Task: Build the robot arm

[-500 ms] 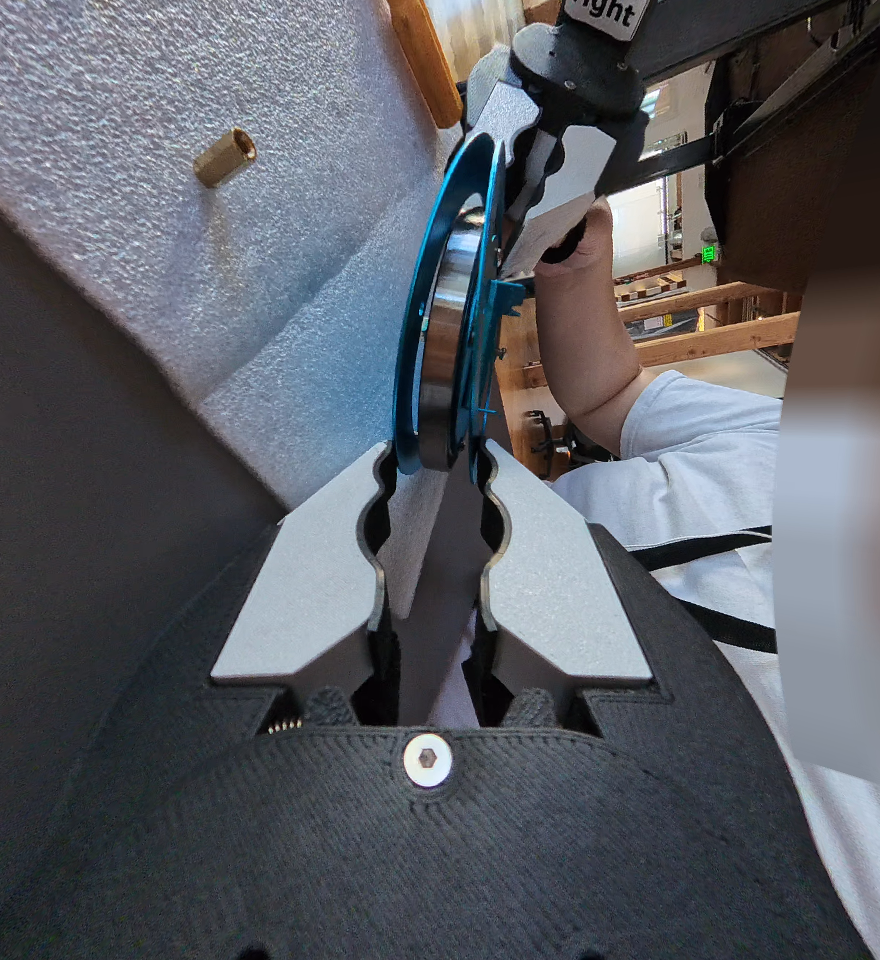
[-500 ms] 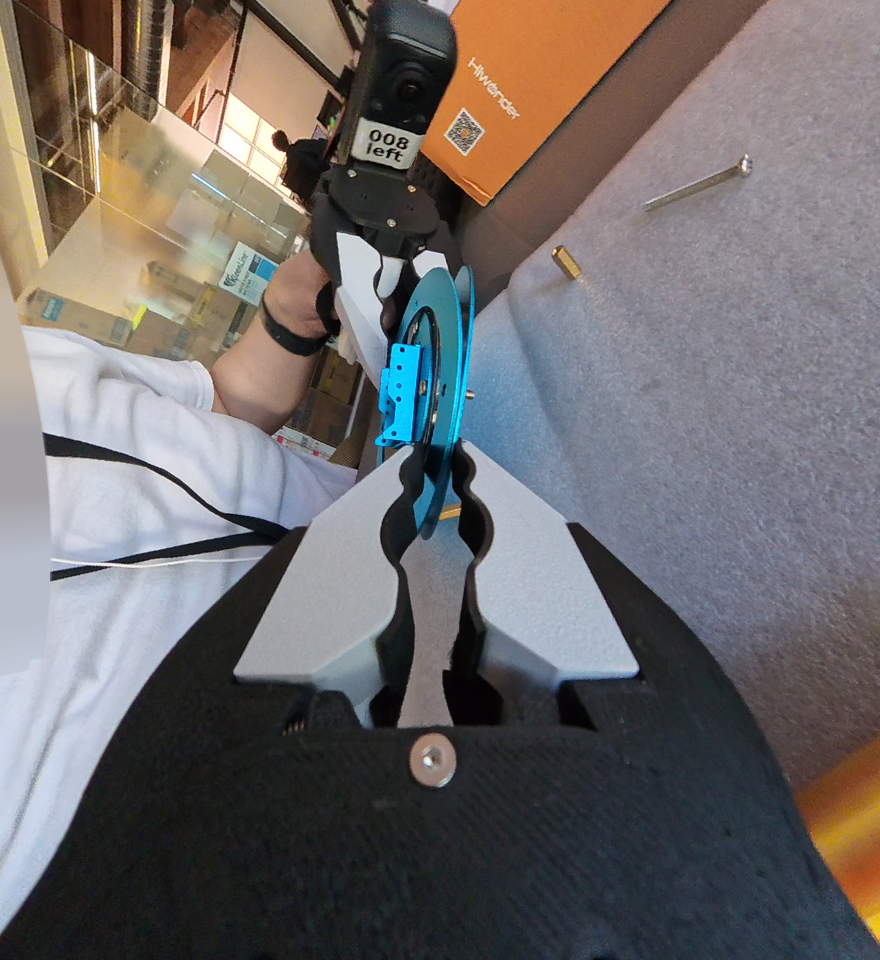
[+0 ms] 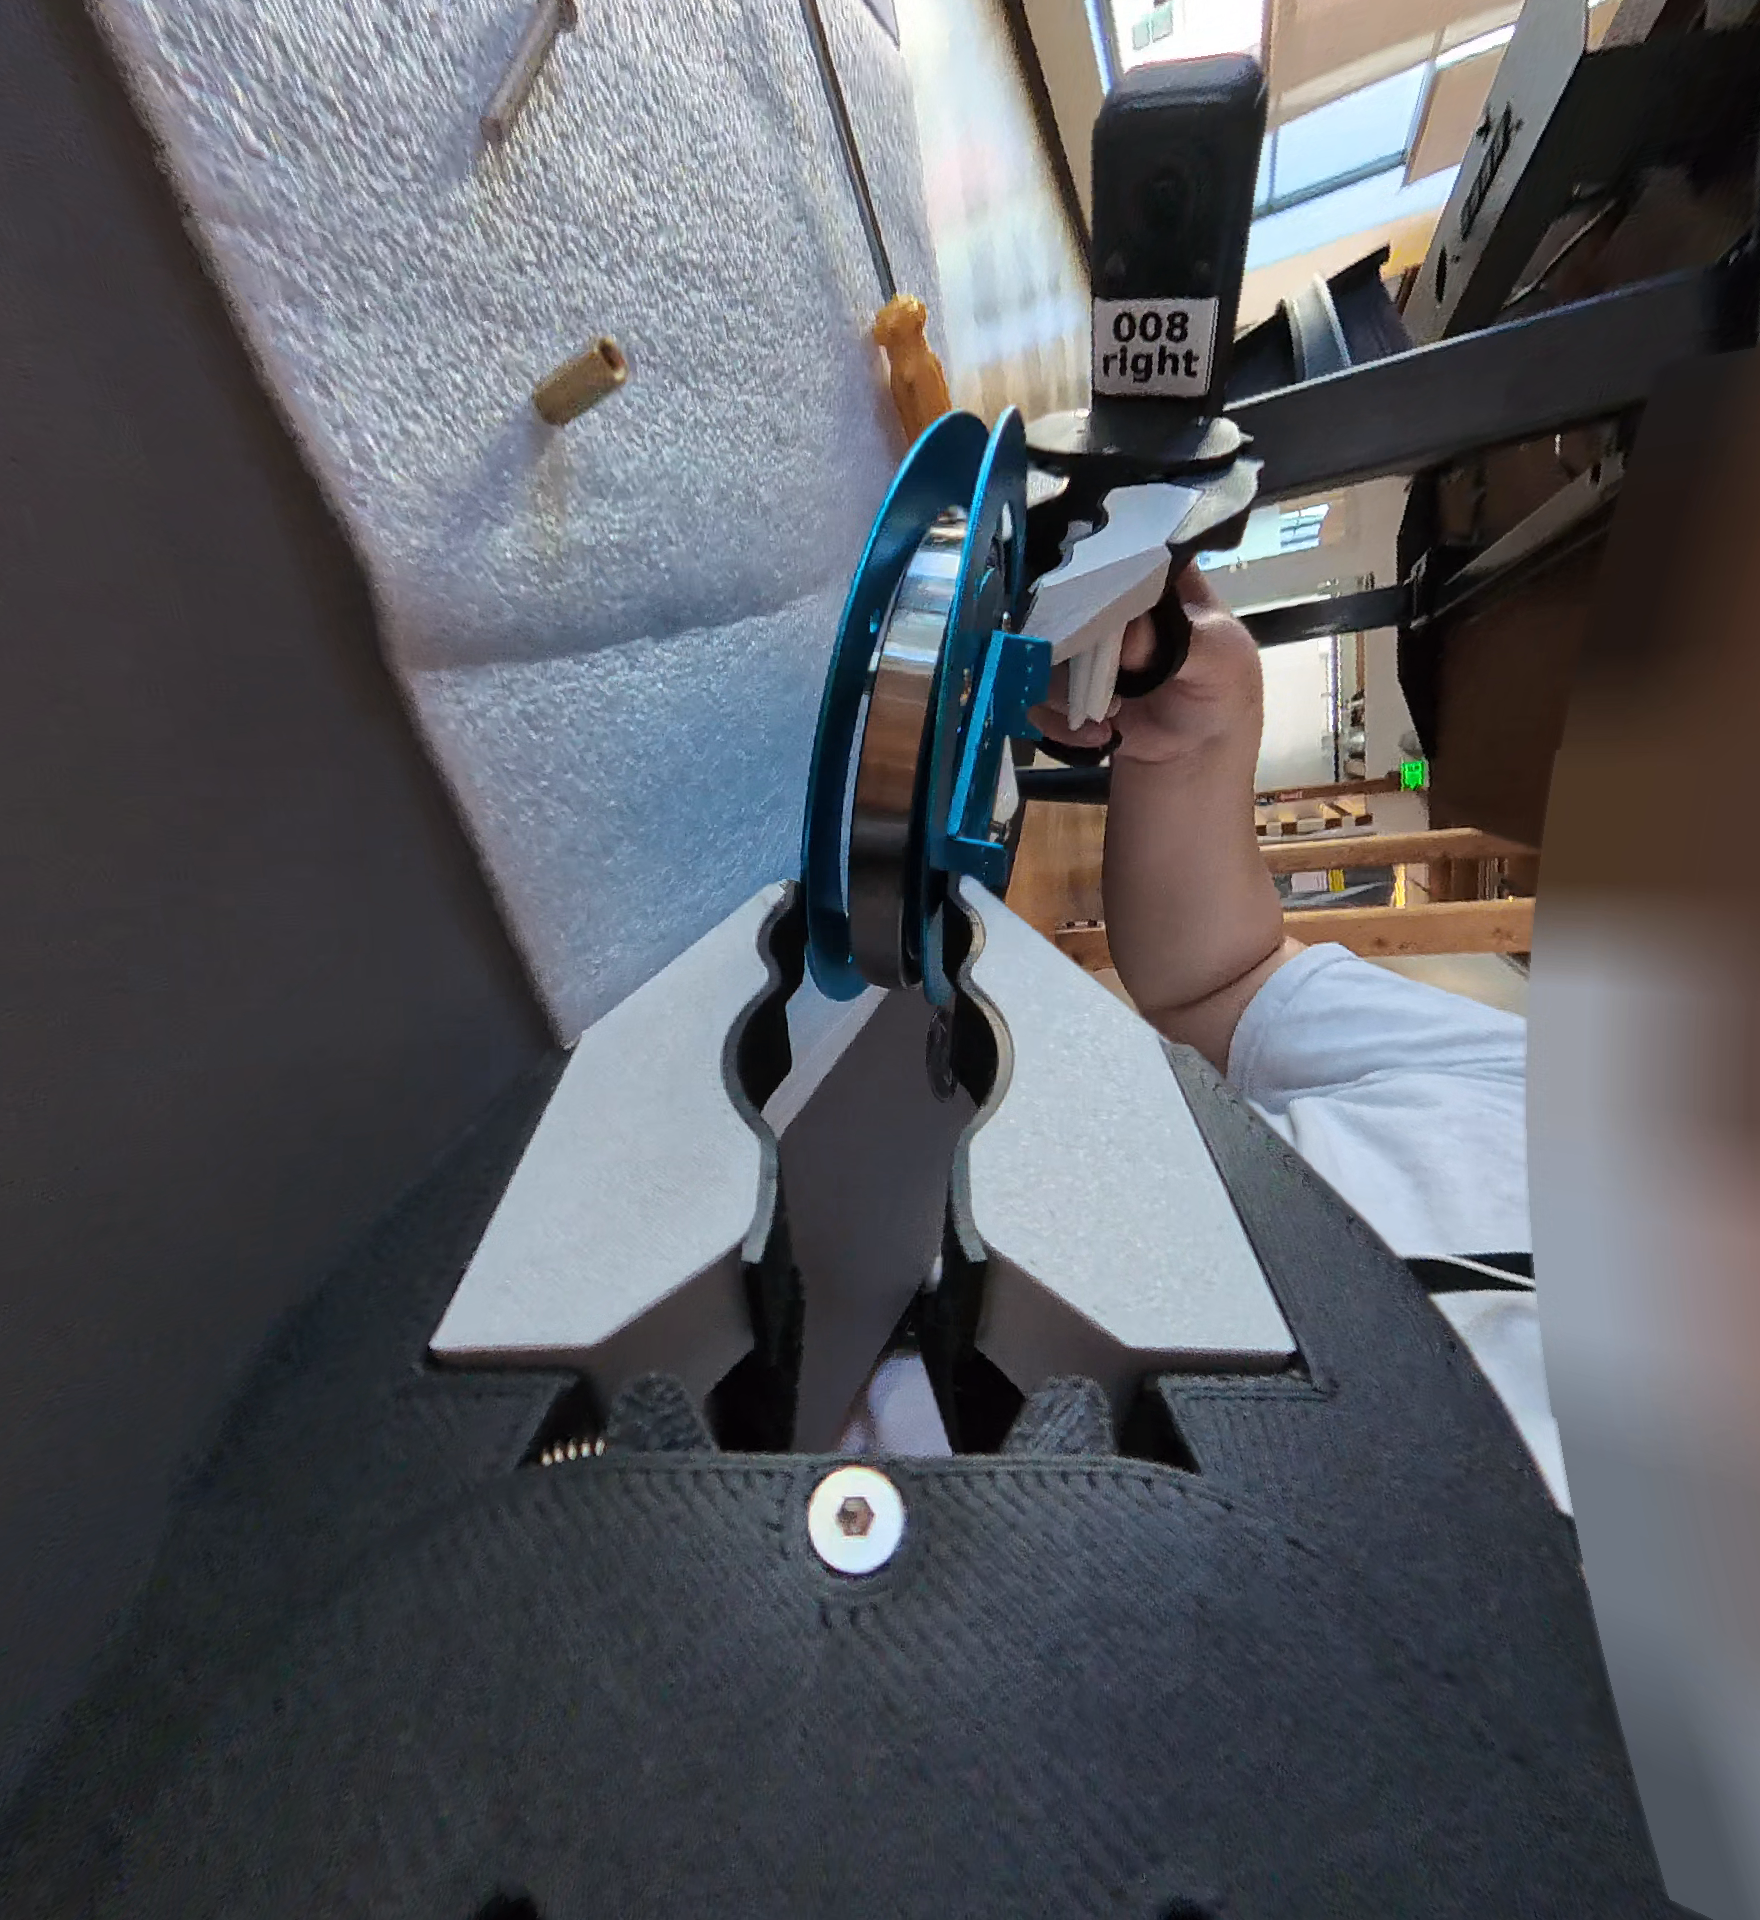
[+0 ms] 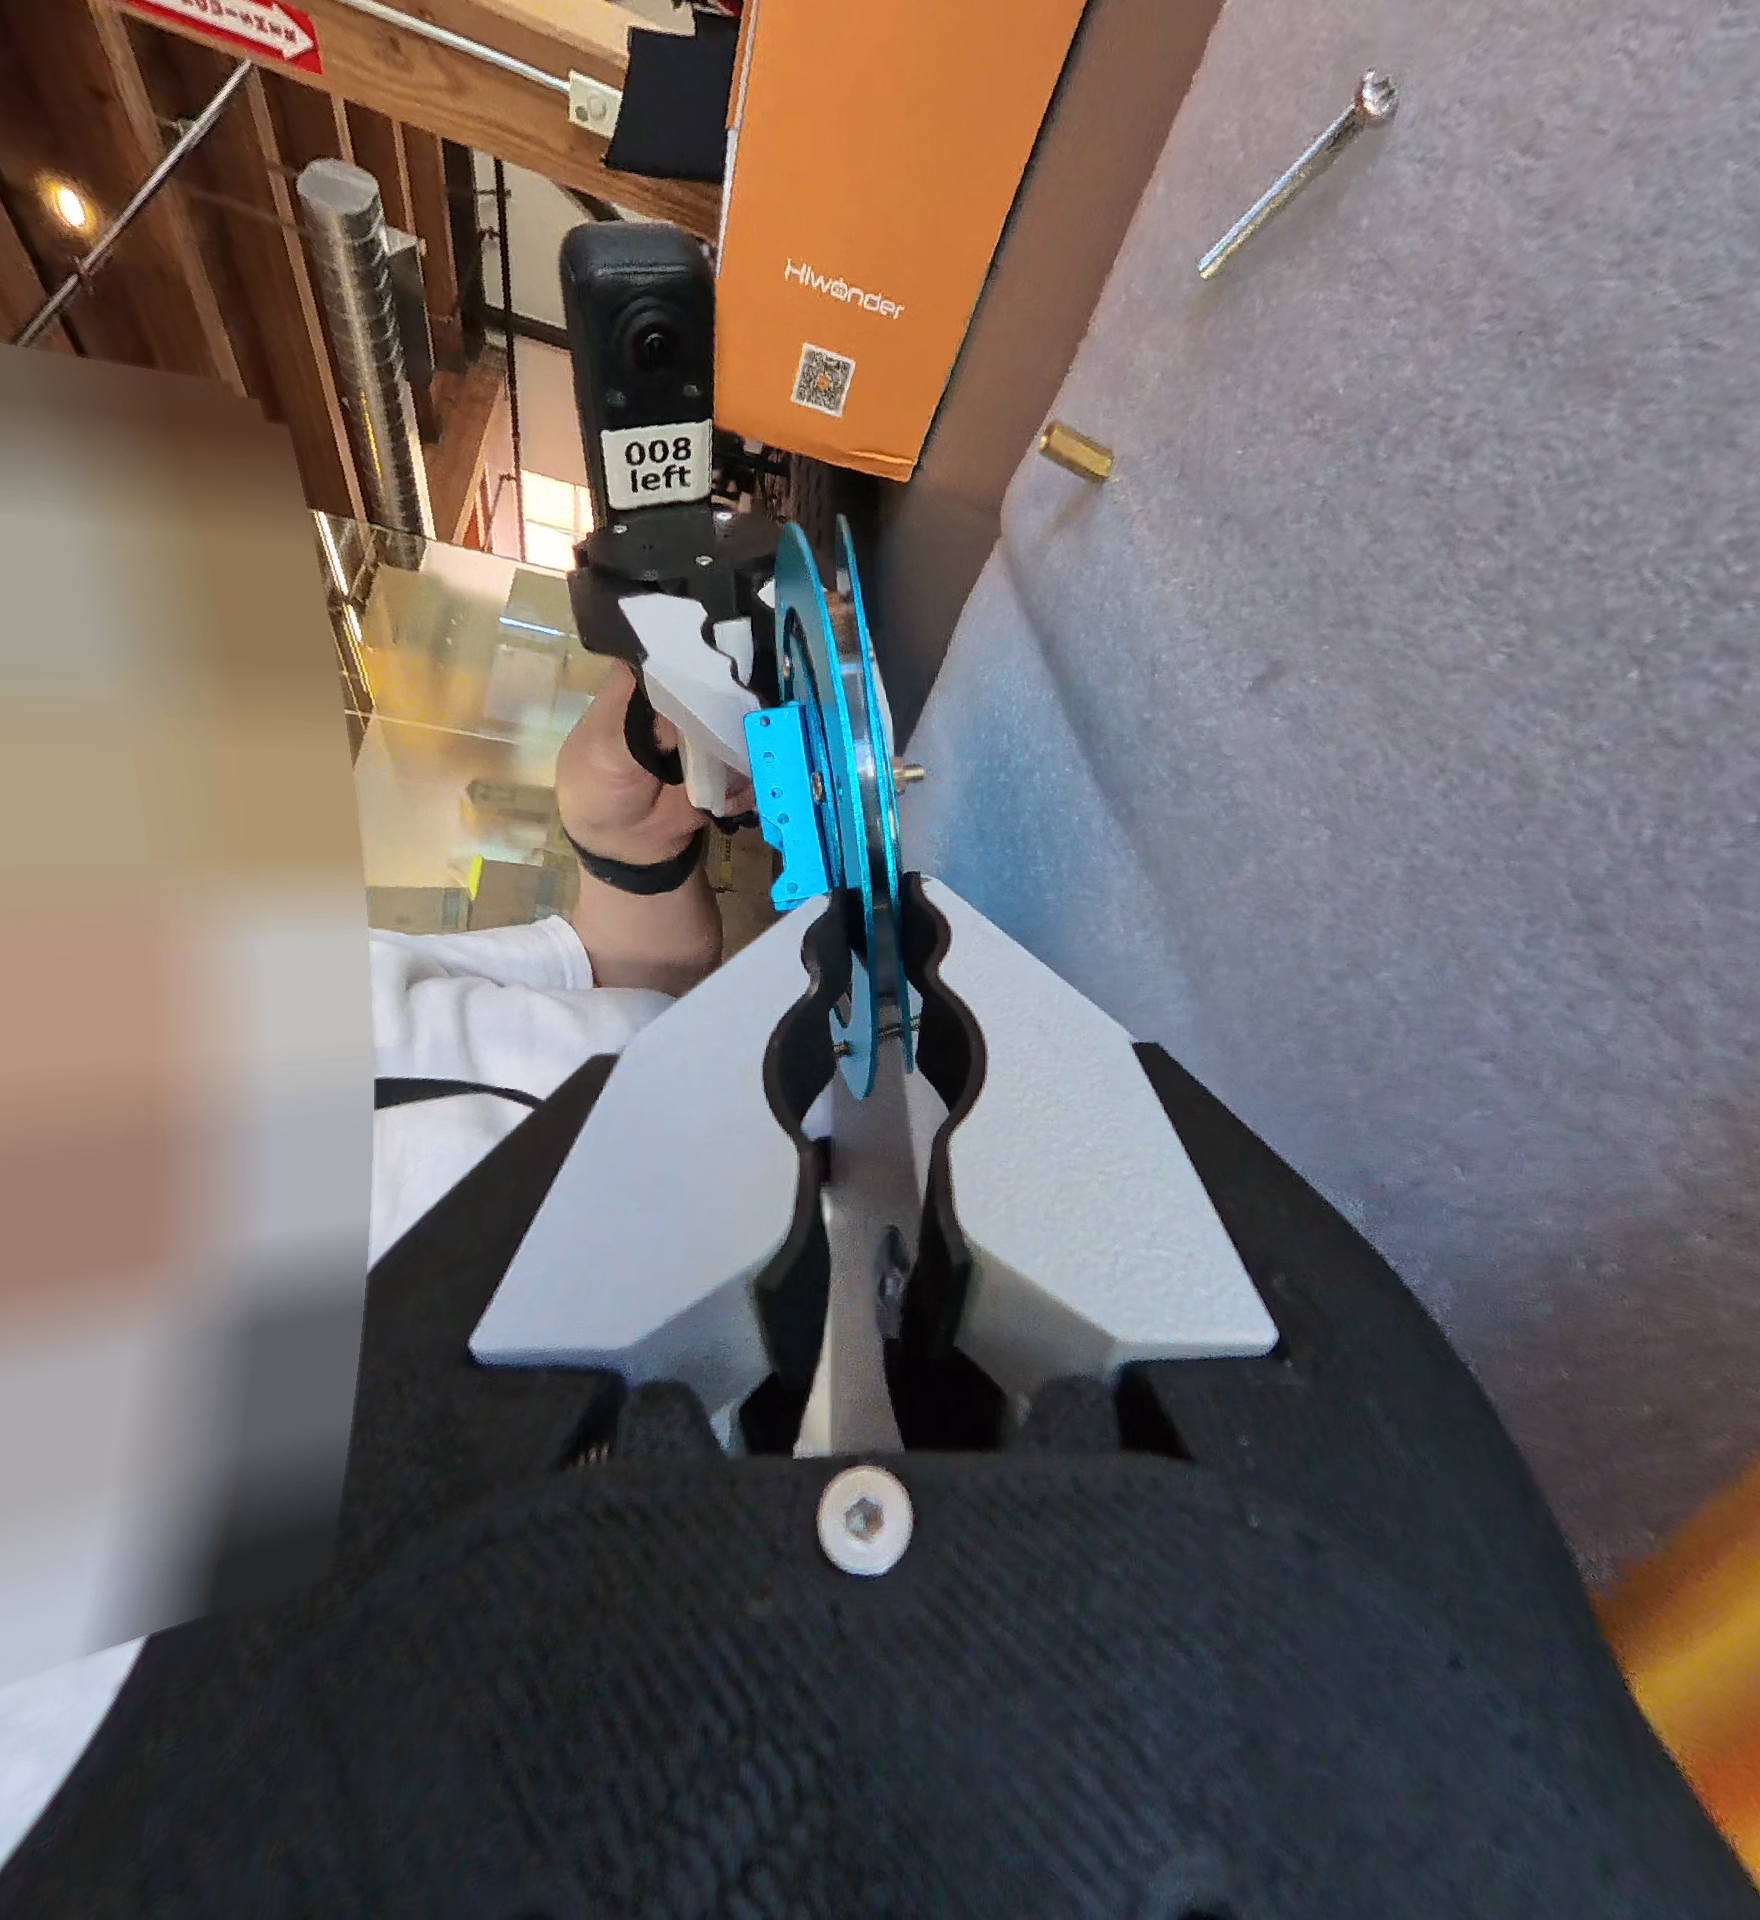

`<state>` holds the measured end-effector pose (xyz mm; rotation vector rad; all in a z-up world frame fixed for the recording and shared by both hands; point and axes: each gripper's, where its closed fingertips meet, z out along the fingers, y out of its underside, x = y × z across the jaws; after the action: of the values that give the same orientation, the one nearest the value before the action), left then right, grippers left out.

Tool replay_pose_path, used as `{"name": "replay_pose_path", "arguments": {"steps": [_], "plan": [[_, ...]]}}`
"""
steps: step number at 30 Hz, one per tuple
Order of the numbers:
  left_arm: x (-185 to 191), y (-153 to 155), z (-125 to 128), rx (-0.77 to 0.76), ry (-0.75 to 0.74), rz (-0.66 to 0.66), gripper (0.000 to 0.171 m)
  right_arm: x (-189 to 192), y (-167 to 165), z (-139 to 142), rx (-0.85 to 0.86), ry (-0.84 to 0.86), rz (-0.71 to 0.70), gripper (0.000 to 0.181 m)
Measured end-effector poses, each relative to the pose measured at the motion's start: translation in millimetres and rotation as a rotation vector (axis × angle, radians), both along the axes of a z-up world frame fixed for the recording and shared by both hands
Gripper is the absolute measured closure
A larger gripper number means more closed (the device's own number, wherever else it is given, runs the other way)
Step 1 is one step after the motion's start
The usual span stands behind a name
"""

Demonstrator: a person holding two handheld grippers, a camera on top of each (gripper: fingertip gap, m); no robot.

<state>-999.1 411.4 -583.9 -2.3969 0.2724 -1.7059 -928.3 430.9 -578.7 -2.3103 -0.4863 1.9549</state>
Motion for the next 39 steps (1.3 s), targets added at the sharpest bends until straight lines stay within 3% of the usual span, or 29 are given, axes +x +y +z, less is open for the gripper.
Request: {"name": "replay_pose_path", "arguments": {"steps": [7, 17, 33, 39], "plan": [[-7.9, 23.3, 18.1, 0.016, -0.008, 0.105, 0.147, -5.5, 7.2, 10.2, -0.109, 0.047, -0.053, 0.174], [-14.8, 55.7, 4.3, 0.044, 0.088, 0.18, 0.145, -13.2, 17.1, -2.6, -0.137, 0.018, -0.096, 0.174], [-7.9, 47.6, -2.6, 0.058, 0.097, 0.162, 0.144, -5.9, 12.4, -7.9, -0.094, -0.013, -0.085, 0.173], [-4.7, 44.5, 5.6, 0.062, 0.099, 0.157, 0.144, -2.6, 10.8, -0.1, -0.109, -0.004, -0.078, 0.173]]}}
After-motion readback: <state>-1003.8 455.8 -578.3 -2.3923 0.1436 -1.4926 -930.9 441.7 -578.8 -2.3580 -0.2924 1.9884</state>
